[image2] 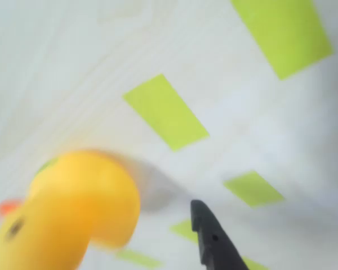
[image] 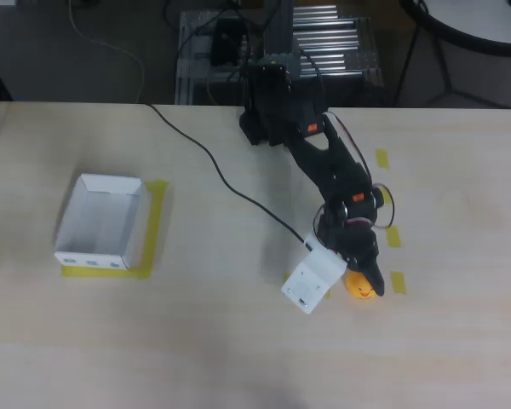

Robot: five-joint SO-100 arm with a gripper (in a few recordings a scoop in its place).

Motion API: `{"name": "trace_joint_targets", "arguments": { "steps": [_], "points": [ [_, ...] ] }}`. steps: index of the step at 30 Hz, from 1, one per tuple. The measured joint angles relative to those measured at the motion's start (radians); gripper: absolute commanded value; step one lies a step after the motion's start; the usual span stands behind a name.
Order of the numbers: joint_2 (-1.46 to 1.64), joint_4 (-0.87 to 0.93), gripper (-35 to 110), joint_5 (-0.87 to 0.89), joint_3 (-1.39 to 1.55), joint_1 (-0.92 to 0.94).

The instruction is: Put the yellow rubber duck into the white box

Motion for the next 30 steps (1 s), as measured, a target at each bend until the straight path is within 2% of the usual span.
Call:
{"name": "trace_joint_targets", "arguments": {
  "steps": [3, 5, 12, 16, 21, 24, 30],
  "points": [
    [-0.041, 0.000, 21, 0.000, -0.044, -0.002],
    [-0.069, -0.003, 0, 0.000, -0.078, -0.002],
    [-0.110, 0.002, 0, 0.110, -0.187, -0.017],
    [0.005, 0.005, 0, 0.218, -0.189, -0.009],
    [0.494, -0.046, 0, 0.333, -0.124, 0.124],
    [0.876, -0.158, 0, 0.413, 0.000, 0.299],
    [1.664, -0.486, 0, 0.497, 0.603, 0.733]
  ]
}}
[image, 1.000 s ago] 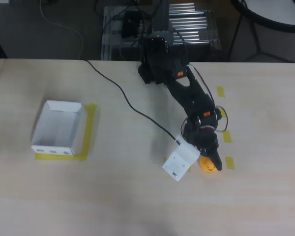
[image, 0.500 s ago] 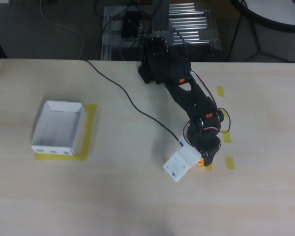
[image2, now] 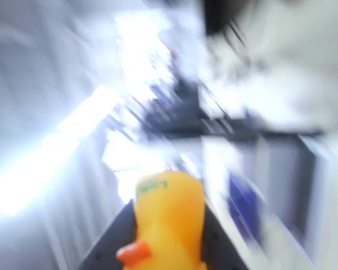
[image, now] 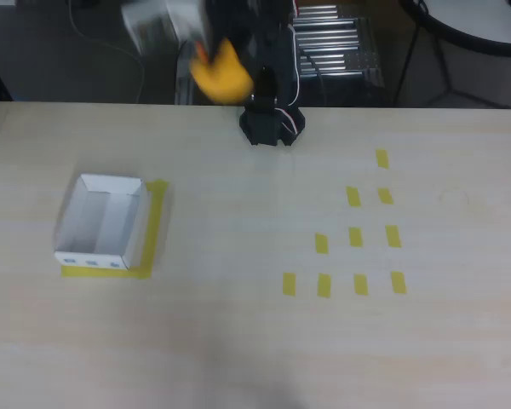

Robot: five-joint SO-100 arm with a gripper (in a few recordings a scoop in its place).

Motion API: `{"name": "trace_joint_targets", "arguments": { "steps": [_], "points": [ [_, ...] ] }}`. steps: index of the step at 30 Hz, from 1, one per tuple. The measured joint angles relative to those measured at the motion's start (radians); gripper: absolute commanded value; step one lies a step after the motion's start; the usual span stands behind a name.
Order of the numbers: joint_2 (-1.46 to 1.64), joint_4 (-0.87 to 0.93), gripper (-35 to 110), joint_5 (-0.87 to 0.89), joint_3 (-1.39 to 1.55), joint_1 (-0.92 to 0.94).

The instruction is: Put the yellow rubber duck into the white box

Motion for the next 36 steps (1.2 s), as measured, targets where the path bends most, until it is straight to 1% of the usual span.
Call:
{"name": "trace_joint_targets", "arguments": {
  "steps": [2, 4, 7, 9, 13, 17, 21, 26, 33, 34, 36],
  "points": [
    [0.198, -0.126, 0, 0.006, 0.261, 0.138],
    [0.305, -0.222, 0, 0.005, 0.505, 0.247],
    [0.262, -0.327, 0, -0.006, 0.721, 0.371],
    [0.166, -0.370, 0, -0.014, 0.772, 0.416],
    [-0.126, -0.394, 0, -0.026, 0.738, 0.488],
    [-0.457, -0.385, 0, -0.052, 0.601, 0.537],
    [-0.709, -0.380, 0, -0.071, 0.471, 0.557],
    [-0.890, -0.380, 0, -0.086, 0.377, 0.586],
    [-1.032, -0.425, 0, -0.149, 0.359, 0.624],
    [-1.046, -0.430, 2, -0.158, 0.356, 0.627],
    [-1.058, -0.431, 17, -0.178, 0.353, 0.635]
  ]
}}
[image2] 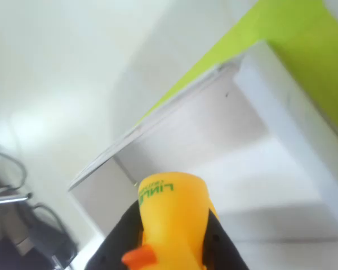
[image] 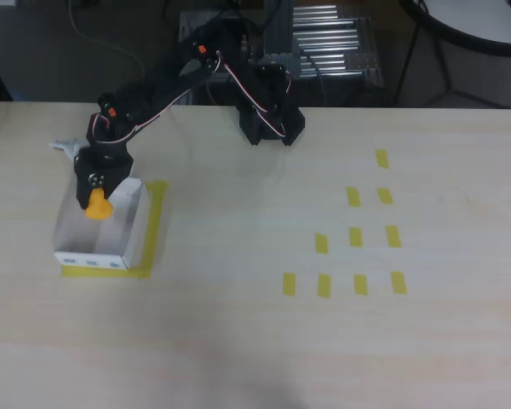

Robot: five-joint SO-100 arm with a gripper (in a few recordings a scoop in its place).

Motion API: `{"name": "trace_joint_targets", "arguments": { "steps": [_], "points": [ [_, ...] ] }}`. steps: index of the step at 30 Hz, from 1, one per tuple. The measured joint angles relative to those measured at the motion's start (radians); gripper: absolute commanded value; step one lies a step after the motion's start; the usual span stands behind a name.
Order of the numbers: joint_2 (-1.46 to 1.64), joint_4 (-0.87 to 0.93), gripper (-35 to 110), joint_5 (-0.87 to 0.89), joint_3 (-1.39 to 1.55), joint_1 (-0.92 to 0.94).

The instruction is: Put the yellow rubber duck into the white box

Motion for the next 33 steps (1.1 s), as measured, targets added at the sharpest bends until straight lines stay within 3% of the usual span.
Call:
{"name": "trace_joint_targets", "arguments": {
  "steps": [6, 12, 20, 24, 28, 33],
  "points": [
    [-0.003, -0.003, 32, -0.040, -0.006, 0.005],
    [-0.003, -0.011, 33, -0.067, -0.006, 0.005],
    [0.078, 0.054, 0, -0.006, -0.023, -0.026],
    [0.344, 0.252, 0, 0.107, -0.169, -0.103],
    [0.759, 0.253, 0, 0.155, -0.176, -0.284],
    [1.407, 0.181, 0, 0.166, 0.264, -0.637]
  ]
}}
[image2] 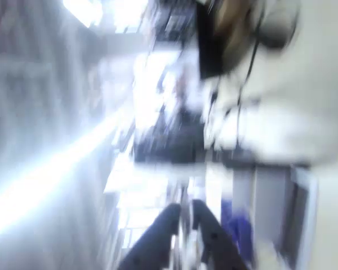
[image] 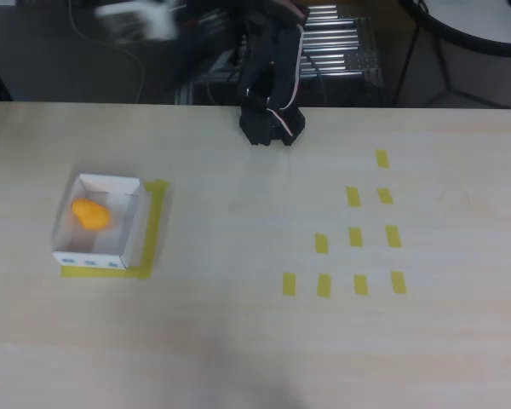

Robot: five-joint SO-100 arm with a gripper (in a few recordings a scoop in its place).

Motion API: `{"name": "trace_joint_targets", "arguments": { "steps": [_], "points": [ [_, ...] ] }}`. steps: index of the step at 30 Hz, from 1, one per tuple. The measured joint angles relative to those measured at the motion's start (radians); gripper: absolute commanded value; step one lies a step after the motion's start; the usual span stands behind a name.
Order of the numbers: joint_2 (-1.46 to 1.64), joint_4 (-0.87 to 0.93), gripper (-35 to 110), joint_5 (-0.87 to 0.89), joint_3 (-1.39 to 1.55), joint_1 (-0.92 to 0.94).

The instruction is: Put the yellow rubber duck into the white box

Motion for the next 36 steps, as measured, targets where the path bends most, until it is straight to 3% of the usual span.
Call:
{"name": "trace_joint_targets", "arguments": {
  "steps": [3, 7, 13, 36],
  "points": [
    [0.308, -0.014, 0, 0.017, 0.446, -0.193],
    [0.589, 0.012, 0, 0.043, 0.930, -0.285],
    [0.680, 0.038, 0, 0.077, 1.278, -0.302],
    [0.680, 0.037, 0, 0.114, 1.367, -0.301]
  ]
}}
